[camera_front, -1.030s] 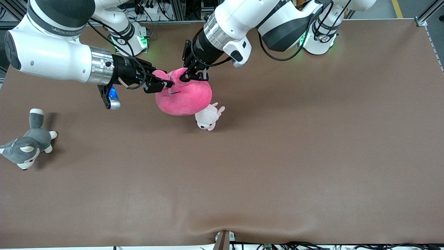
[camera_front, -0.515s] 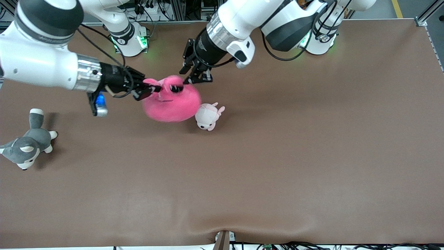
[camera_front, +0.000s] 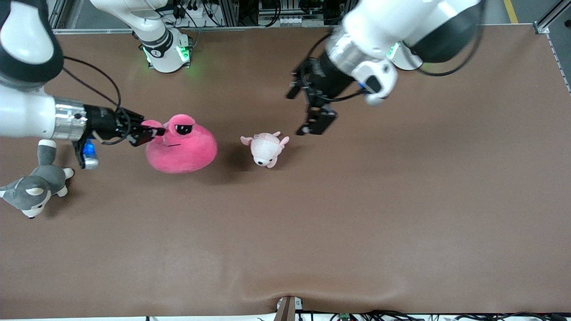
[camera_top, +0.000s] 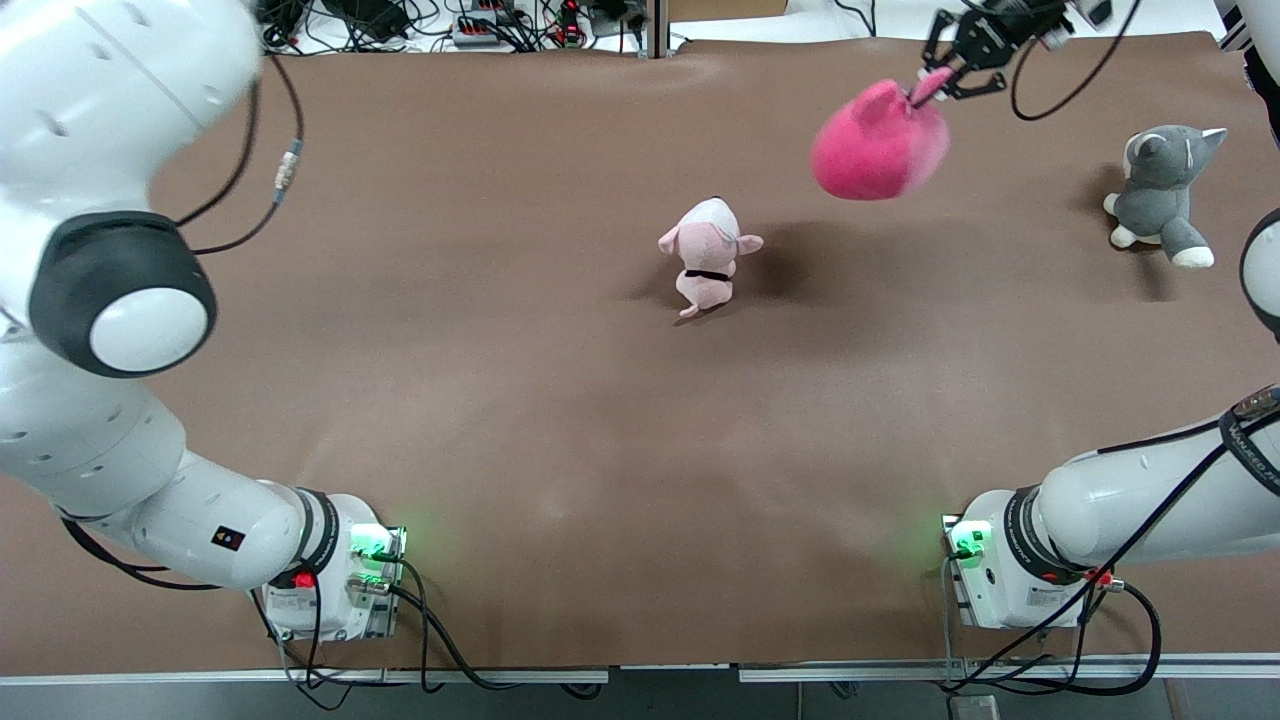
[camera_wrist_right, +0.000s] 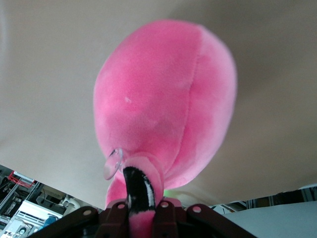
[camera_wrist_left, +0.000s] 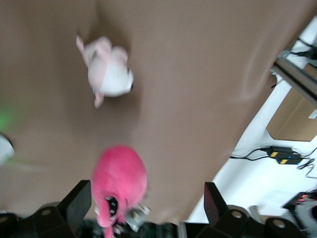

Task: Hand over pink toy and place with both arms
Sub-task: 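Open the left gripper and withdraw it while the right gripper carries the toy, then lower the pink toy onto the table and open the right gripper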

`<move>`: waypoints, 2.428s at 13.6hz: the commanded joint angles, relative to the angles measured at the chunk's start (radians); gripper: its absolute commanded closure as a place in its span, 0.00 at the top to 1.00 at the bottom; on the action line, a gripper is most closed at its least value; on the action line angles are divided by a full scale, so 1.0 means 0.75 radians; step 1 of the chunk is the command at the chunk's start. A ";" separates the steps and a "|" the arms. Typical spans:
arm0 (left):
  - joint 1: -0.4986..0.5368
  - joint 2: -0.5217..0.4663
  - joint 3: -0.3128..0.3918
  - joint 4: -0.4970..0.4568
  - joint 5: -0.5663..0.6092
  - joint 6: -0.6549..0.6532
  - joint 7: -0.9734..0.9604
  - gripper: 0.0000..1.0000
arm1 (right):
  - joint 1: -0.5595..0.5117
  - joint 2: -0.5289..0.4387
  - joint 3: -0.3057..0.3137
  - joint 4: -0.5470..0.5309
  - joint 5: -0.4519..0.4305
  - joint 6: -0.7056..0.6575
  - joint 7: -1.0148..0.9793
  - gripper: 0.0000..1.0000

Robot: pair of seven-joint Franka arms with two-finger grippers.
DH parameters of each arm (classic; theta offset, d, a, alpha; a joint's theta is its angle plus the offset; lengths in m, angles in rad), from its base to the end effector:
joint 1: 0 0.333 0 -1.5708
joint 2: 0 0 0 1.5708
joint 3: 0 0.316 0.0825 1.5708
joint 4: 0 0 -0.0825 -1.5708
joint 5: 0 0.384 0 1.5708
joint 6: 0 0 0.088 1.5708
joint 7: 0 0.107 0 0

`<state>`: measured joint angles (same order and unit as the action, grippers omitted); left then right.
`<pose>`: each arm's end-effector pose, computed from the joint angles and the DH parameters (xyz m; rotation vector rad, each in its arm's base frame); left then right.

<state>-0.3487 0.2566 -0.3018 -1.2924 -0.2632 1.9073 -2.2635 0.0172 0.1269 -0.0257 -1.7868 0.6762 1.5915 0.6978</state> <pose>0.5308 -0.3897 0.6496 1.8115 2.0157 -0.4021 0.5691 0.0616 0.4768 -2.3182 1.0285 0.6847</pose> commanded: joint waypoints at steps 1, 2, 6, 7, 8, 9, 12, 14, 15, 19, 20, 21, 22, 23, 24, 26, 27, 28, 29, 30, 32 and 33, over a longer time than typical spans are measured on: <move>0.096 -0.072 -0.002 -0.011 0.013 -0.160 0.293 1.00 | -0.119 0.019 0.022 -0.054 -0.042 -0.009 -0.092 0.00; 0.115 -0.100 0.002 -0.013 0.017 -0.172 0.379 1.00 | -0.149 0.043 0.022 -0.054 -0.089 -0.009 -0.124 0.00; 0.281 -0.123 0.002 -0.015 0.028 -0.260 0.841 1.00 | -0.301 0.172 0.022 -0.054 -0.128 -0.015 -0.408 0.00; 0.327 -0.129 0.006 -0.015 0.032 -0.285 0.984 1.00 | -0.315 0.197 0.022 -0.054 -0.128 -0.007 -0.445 0.00; 0.374 -0.127 0.008 -0.015 0.040 -0.315 1.121 1.00 | -0.330 0.221 0.022 -0.054 -0.128 0.001 -0.472 0.00; 0.417 -0.129 0.006 -0.015 0.044 -0.348 1.250 1.00 | -0.344 0.244 0.022 -0.052 -0.128 0.003 -0.501 0.00; 0.534 -0.129 0.008 -0.015 0.087 -0.424 1.603 1.00 | -0.383 0.313 0.022 -0.052 -0.126 0.038 -0.574 0.00; 0.555 -0.133 0.006 -0.015 0.158 -0.469 1.808 1.00 | -0.397 0.348 0.022 -0.045 -0.126 0.056 -0.603 0.00; 0.581 -0.150 0.006 -0.017 0.163 -0.489 1.884 1.00 | -0.397 0.354 0.022 -0.045 -0.126 0.068 -0.603 0.00; 0.635 -0.146 0.008 -0.017 0.222 -0.494 2.209 1.00 | -0.413 0.383 0.022 -0.045 -0.128 0.107 -0.684 0.65; 0.629 -0.148 -0.006 -0.017 0.297 -0.496 2.277 1.00 | -0.426 0.391 0.022 -0.045 -0.128 0.111 -0.738 1.00; 0.614 -0.152 -0.015 -0.017 0.405 -0.534 2.367 1.00 | -0.432 0.391 0.020 -0.043 -0.135 0.130 -0.779 1.00; 0.610 -0.152 -0.027 -0.017 0.436 -0.555 2.396 1.00 | -0.432 0.391 0.022 -0.029 -0.155 0.128 -0.795 1.00; 0.612 -0.152 -0.033 -0.017 0.451 -0.559 2.419 1.00 | -0.424 0.391 0.022 -0.013 -0.183 0.128 -0.806 1.00; 0.612 -0.154 -0.033 -0.019 0.453 -0.579 2.441 1.00 | -0.418 0.387 0.022 0.008 -0.216 0.130 -0.806 1.00; 0.618 -0.154 -0.029 -0.019 0.455 -0.584 2.449 1.00 | -0.403 0.367 0.028 0.053 -0.302 0.128 -0.818 1.00; 0.622 -0.156 -0.029 -0.019 0.455 -0.586 2.474 1.00 | -0.383 0.353 0.028 0.065 -0.357 0.134 -0.852 1.00; 0.624 -0.158 -0.027 -0.026 0.455 -0.598 2.521 1.00 | -0.355 0.328 0.028 0.065 -0.400 0.154 -0.885 1.00; 0.624 -0.160 -0.021 -0.028 0.453 -0.622 2.576 1.00 | -0.330 0.299 0.028 0.061 -0.447 0.183 -0.898 1.00; 0.635 -0.160 -0.019 -0.028 0.437 -0.631 2.611 1.00 | -0.305 0.273 0.028 0.059 -0.512 0.201 -0.902 1.00; 0.639 -0.170 -0.001 -0.028 0.437 -0.627 2.690 1.00 | -0.252 0.210 0.028 0.051 -0.623 0.218 -0.904 1.00; 0.625 -0.213 0.040 -0.050 0.435 -0.614 2.731 1.00 | -0.220 0.169 0.028 0.030 -0.670 0.234 -0.904 1.00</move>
<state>0.1210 0.1604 -0.3039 -1.2926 0.0586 1.4479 -0.2798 -0.1836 0.3269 -0.0032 -1.7243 0.2433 1.7467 0.0319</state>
